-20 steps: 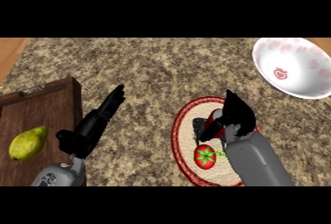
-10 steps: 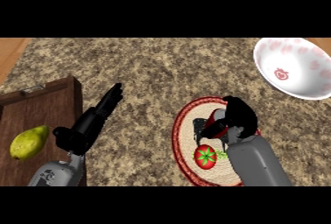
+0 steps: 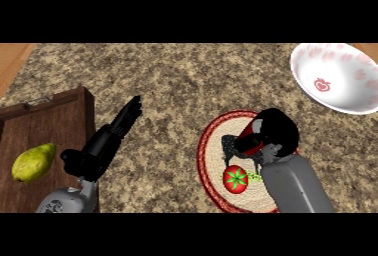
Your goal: Pick the can from the placemat and place it in the bowl
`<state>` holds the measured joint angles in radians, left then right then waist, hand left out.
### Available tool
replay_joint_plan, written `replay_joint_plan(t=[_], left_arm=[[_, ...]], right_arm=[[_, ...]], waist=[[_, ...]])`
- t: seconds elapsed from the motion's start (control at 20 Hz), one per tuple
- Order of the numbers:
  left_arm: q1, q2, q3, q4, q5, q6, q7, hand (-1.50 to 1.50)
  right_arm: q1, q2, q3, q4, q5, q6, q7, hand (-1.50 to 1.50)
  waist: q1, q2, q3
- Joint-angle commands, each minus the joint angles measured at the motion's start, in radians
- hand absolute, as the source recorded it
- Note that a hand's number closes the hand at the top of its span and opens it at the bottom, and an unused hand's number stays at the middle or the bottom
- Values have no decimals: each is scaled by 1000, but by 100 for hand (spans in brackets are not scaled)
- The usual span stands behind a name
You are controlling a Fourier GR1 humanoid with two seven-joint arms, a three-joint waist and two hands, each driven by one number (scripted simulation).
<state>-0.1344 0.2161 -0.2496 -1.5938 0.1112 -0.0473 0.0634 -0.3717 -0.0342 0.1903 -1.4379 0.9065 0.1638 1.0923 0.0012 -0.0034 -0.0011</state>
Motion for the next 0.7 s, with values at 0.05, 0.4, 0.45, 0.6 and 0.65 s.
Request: replay_joint_plan(t=[0.05, 0.4, 0.45, 0.6, 0.65], left_arm=[[-16, -43, -13, 13, -36, 10, 23, 0], [-53, -47, -26, 34, -39, -21, -3, 0], [-64, -25, 1, 20, -12, -44, 12, 0], [-19, -19, -10, 23, -31, -48, -37, 0], [-13, -29, -22, -11, -25, -41, 8, 0]], right_arm=[[12, 33, 48, -33, 69, -1, 152, 150], [-449, -113, -181, 523, 26, 12, -173, 150], [-493, -124, -182, 582, 58, -6, -162, 150], [-576, -202, -175, 683, 146, -46, -143, 150], [-575, -195, -154, 715, 190, -107, -136, 150]], waist=[[-2, 2, 1], [64, 30, 2], [70, 29, 2], [72, 26, 1], [71, 24, 2]])
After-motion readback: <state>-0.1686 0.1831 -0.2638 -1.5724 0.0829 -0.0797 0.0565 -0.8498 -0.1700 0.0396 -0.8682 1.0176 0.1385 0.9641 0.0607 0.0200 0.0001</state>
